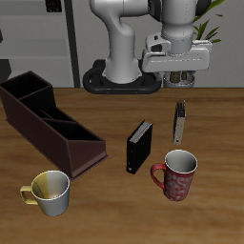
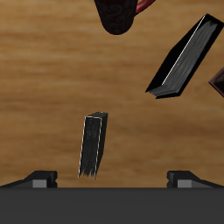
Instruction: Place the yellow book into the right desk caddy's right compartment
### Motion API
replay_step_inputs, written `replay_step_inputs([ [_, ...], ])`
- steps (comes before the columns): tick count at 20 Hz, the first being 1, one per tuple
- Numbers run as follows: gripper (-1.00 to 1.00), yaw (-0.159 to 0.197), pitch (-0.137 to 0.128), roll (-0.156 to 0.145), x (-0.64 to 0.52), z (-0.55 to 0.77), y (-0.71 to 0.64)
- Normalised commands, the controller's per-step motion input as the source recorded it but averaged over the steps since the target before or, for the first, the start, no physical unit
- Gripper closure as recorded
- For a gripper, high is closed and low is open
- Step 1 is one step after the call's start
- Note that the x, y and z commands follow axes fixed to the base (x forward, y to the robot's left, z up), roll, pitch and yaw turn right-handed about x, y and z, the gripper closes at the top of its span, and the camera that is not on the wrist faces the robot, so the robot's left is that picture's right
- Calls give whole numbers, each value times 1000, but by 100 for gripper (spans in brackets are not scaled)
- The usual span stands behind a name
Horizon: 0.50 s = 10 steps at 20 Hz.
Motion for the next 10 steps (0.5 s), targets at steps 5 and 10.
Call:
replay_step_inputs([
  [5, -100, -20, -6, -3, 13, -196, 67],
  [10, -100, -27, -4, -8, 30, -164, -21],
])
